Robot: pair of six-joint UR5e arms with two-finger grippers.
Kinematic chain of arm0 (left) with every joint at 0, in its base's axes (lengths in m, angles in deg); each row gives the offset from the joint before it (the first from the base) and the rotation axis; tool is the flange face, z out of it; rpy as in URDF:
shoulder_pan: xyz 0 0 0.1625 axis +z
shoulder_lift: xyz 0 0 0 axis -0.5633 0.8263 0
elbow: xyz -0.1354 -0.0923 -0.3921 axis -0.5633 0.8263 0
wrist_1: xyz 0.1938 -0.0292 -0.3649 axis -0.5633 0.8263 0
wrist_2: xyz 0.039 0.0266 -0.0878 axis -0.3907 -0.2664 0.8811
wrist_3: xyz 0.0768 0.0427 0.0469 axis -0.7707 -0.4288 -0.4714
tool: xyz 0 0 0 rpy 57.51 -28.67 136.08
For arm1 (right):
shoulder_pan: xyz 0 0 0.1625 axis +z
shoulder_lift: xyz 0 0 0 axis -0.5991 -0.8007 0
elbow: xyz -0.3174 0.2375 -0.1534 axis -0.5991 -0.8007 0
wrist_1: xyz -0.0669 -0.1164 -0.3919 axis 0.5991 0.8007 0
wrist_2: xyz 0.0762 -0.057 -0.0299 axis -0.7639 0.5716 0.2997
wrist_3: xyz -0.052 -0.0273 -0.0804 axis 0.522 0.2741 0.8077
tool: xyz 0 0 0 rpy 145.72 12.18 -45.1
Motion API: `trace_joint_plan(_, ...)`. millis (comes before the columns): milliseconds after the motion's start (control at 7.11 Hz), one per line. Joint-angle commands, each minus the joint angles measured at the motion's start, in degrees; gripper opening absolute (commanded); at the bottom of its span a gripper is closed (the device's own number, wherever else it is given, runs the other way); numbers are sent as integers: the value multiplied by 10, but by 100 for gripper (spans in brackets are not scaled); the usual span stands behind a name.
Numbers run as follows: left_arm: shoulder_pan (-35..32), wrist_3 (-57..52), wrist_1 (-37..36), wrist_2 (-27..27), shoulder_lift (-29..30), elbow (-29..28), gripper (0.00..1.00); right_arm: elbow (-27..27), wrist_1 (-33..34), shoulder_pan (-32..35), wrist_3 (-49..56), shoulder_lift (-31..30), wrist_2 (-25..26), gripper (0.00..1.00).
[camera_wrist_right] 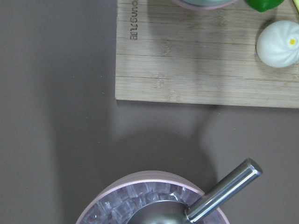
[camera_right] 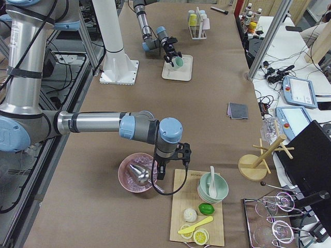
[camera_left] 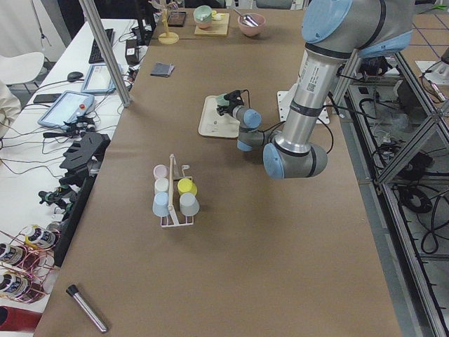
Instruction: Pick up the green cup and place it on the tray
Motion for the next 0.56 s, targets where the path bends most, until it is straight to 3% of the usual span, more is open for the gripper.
trace_joint_plan(0, -1, -22, 3, -11, 0, 0, 48, 0, 0, 0, 0, -1, -3, 100)
trace_joint_plan(281, -1, -23, 10, -22, 1, -3, 83, 0, 0, 2, 0, -2, -6, 100)
trace_joint_plan(422, 0, -24, 16, -25, -2, -3, 88, 0, 0, 3, 0, -2, -6, 100)
